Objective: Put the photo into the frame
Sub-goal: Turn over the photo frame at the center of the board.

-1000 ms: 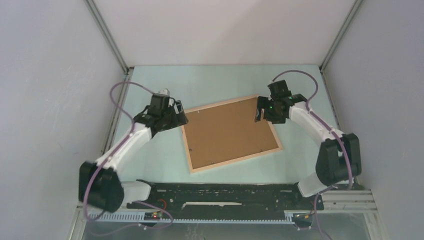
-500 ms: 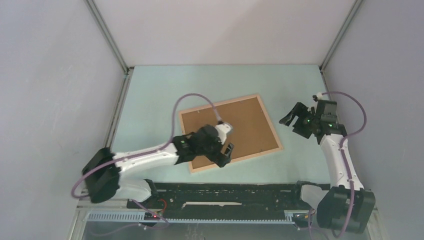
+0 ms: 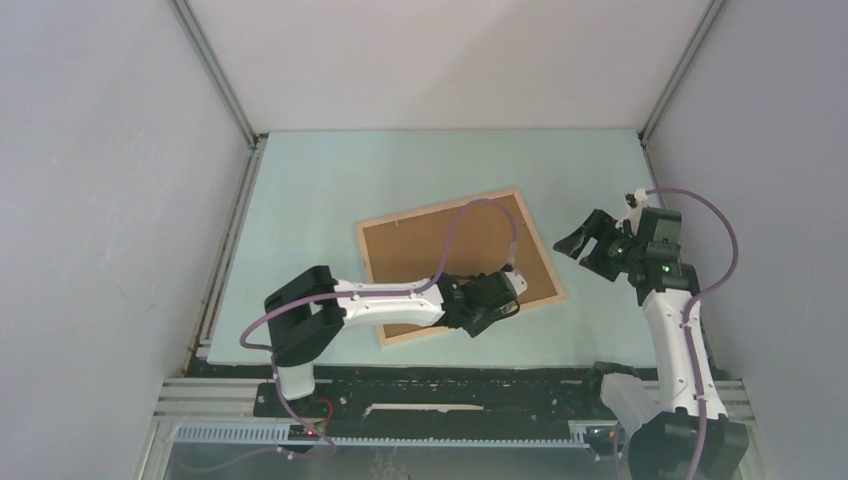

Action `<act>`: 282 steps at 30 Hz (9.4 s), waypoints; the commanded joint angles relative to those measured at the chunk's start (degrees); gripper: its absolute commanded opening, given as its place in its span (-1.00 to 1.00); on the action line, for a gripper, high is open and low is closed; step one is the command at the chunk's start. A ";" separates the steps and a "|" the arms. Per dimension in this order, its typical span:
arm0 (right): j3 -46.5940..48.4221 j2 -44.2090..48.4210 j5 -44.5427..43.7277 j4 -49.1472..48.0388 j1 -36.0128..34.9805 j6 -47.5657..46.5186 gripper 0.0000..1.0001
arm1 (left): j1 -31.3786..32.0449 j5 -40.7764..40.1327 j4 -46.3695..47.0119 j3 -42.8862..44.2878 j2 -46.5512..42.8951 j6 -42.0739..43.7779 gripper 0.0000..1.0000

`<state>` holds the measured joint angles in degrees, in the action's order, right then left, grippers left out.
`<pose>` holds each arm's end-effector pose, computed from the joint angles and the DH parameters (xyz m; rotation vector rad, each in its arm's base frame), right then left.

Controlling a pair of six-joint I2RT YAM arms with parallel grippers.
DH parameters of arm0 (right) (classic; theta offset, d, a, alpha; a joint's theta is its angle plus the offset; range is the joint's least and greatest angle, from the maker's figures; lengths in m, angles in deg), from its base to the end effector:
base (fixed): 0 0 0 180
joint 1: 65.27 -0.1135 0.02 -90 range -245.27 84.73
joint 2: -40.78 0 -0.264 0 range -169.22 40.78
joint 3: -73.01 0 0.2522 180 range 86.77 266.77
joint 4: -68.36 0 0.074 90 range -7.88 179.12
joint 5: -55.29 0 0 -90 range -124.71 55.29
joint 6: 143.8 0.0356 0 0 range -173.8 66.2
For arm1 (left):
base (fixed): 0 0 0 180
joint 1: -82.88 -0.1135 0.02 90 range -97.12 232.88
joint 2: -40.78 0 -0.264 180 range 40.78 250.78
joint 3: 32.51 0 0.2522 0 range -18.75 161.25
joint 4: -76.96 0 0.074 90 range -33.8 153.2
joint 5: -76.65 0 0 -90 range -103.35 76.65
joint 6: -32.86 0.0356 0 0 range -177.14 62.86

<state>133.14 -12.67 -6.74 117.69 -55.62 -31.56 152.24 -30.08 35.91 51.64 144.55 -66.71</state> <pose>0.1909 -0.0155 0.2835 0.3883 2.2683 0.6763 0.1412 -0.3458 0.1910 1.1918 2.2708 -0.1353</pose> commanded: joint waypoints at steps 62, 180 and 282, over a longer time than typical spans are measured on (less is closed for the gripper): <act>2.76 -4.99 -9.60 2.56 2.78 7.07 0.83 | 0.25 -5.48 -12.90 14.42 -5.24 8.16 -1.00; 38.31 0.52 -23.68 21.97 -8.99 2.42 0.99 | -1.86 -31.04 -15.50 22.47 -16.59 16.45 -1.00; 5.11 -7.83 -8.45 -19.95 -35.25 27.12 0.59 | -26.04 -9.26 -35.90 34.78 -19.28 -7.25 0.15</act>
<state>139.18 -21.98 -15.53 96.73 -92.10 -2.93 126.74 -38.17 2.82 83.85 124.92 -76.02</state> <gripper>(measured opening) 0.796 0.591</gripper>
